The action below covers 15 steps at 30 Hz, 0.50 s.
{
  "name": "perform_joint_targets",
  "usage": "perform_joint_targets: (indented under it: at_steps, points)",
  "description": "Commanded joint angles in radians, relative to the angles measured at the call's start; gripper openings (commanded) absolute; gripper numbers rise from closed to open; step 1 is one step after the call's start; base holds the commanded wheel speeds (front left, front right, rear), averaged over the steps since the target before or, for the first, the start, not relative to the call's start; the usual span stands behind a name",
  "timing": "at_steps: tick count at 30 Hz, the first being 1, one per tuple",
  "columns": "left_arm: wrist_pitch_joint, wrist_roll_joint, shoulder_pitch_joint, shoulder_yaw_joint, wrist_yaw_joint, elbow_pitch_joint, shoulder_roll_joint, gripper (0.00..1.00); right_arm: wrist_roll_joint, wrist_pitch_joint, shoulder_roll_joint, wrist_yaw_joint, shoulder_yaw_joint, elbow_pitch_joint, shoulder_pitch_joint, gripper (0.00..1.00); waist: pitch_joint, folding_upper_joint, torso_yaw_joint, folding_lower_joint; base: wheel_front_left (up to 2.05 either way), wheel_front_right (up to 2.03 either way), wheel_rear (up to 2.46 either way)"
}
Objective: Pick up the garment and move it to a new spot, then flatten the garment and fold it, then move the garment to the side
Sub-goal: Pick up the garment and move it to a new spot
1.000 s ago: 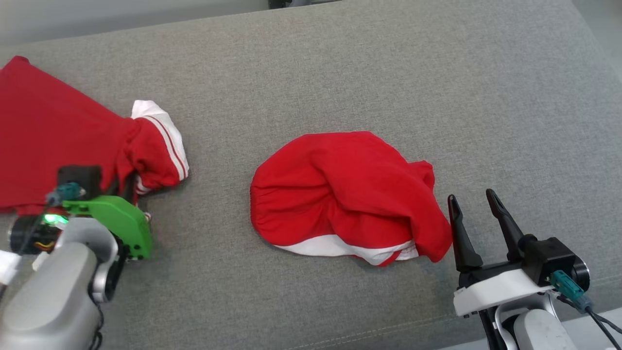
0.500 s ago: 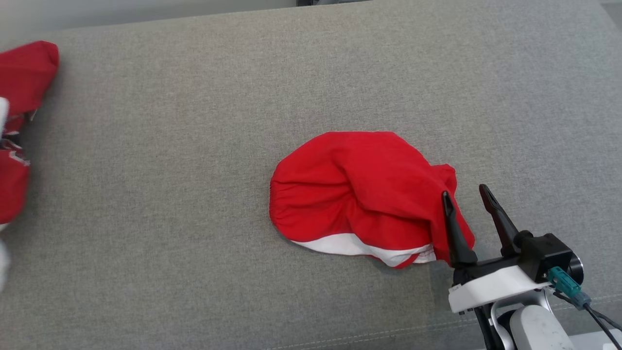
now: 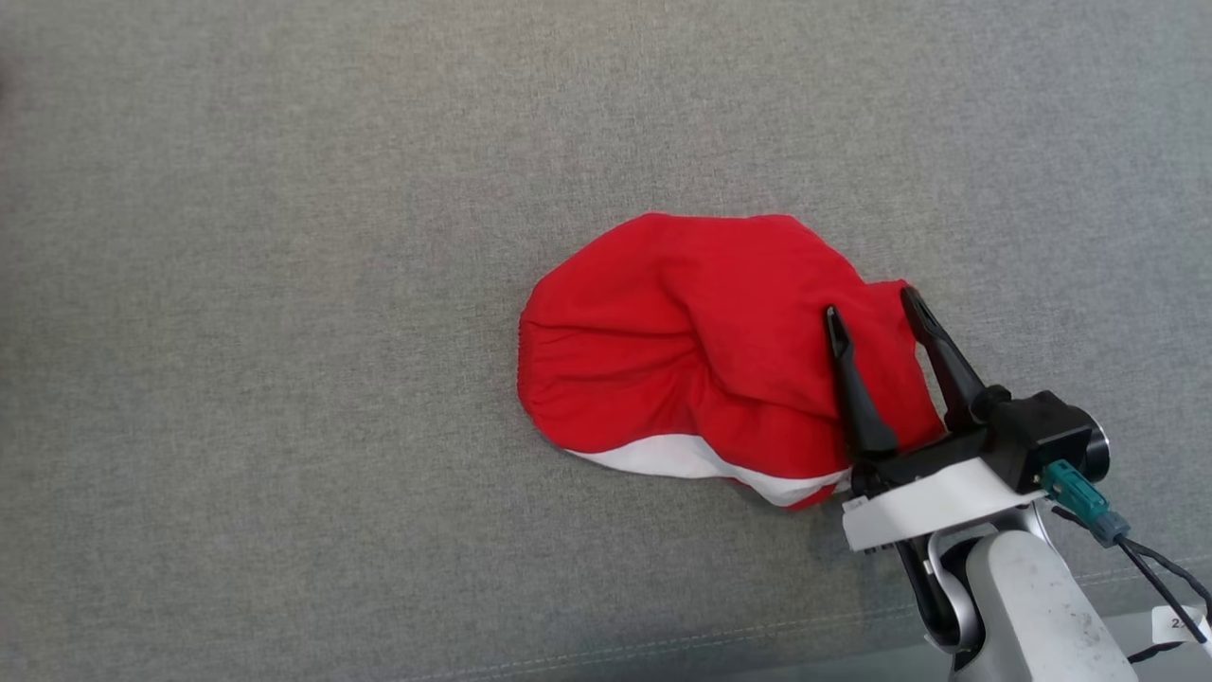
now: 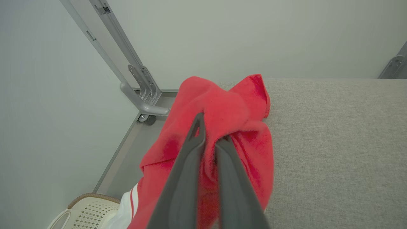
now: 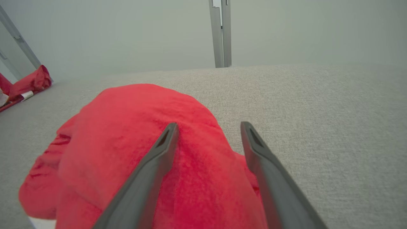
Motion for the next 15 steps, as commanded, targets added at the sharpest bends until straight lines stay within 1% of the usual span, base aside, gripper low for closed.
perform_joint_targets:
  at_steps: [1,2,3,4,5,6,11,13,15]
  points:
    - [-0.025,0.004,-0.024,0.002,-0.001,0.025,-0.015,0.0,-0.008,0.0,-0.002,-0.001,-0.001,-0.004,-0.015,1.0,0.063,0.0,-0.022,0.0,0.0,0.0,0.0]
    - [-0.053,0.014,-0.032,-0.004,-0.006,0.051,-0.028,0.06,-0.011,0.0,-0.002,-0.001,-0.003,-0.005,-0.02,1.0,0.074,0.0,-0.025,0.0,0.0,0.0,0.0]
    - [-0.074,0.015,-0.039,-0.009,-0.016,0.074,-0.048,0.25,-0.012,0.0,-0.002,-0.001,-0.006,-0.008,-0.025,1.0,0.085,0.0,-0.027,0.0,0.0,0.0,0.0]
    - [-0.09,0.015,-0.042,-0.012,-0.019,0.105,-0.066,0.37,-0.012,0.0,-0.002,-0.001,-0.008,-0.009,-0.027,1.0,0.091,0.0,-0.027,0.0,0.0,0.0,0.0]
    - [-0.108,0.02,-0.048,-0.017,-0.024,0.131,-0.081,0.73,-0.014,0.0,-0.002,-0.001,-0.011,-0.009,-0.025,1.0,0.096,0.0,-0.025,0.0,0.0,0.0,0.0]
    - [-0.117,0.02,-0.055,-0.02,-0.027,0.156,-0.098,1.0,-0.014,0.0,-0.002,-0.001,-0.013,-0.01,-0.023,1.0,0.097,0.0,-0.022,0.0,0.0,0.0,0.0]
    - [-0.205,0.048,-0.072,-0.046,-0.058,0.24,-0.158,1.0,-0.019,0.0,-0.002,-0.001,-0.019,-0.006,-0.008,1.0,0.07,0.0,0.004,0.0,0.0,0.0,0.0]
    - [-0.227,0.049,-0.073,-0.052,-0.068,0.254,-0.182,1.0,-0.022,0.0,-0.002,-0.001,-0.02,-0.007,-0.004,1.0,0.046,0.0,0.02,0.0,0.0,0.0,0.0]
    - [-0.245,0.06,-0.063,-0.05,-0.074,0.25,-0.192,1.0,-0.02,0.0,-0.002,-0.001,-0.015,-0.008,0.002,1.0,0.016,0.0,0.032,0.0,0.0,0.0,0.0]
